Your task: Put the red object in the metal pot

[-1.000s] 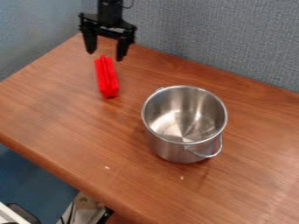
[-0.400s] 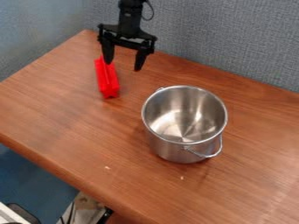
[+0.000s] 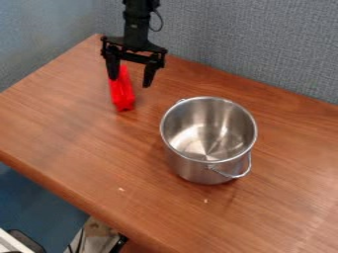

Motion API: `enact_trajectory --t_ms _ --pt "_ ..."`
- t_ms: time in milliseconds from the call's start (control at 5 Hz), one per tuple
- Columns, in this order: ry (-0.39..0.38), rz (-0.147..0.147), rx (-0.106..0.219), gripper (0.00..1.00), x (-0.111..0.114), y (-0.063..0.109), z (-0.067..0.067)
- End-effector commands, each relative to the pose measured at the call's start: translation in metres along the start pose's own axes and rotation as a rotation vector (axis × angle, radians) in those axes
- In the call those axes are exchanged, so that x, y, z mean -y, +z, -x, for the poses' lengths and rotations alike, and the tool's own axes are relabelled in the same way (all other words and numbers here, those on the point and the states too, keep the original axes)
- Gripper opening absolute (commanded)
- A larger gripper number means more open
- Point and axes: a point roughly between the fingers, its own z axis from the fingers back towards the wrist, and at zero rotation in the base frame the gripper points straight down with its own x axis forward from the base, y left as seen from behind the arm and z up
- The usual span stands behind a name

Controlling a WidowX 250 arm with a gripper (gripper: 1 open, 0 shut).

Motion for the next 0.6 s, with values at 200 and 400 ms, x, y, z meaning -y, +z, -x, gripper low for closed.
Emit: enact_trajectory --t_ms 200,400 --pt "0.008 -0.048 0.063 0.0 0.008 0.005 -0.018" --pt "-0.017 -0.047 0.074 0.0 0.019 0.012 -0.021"
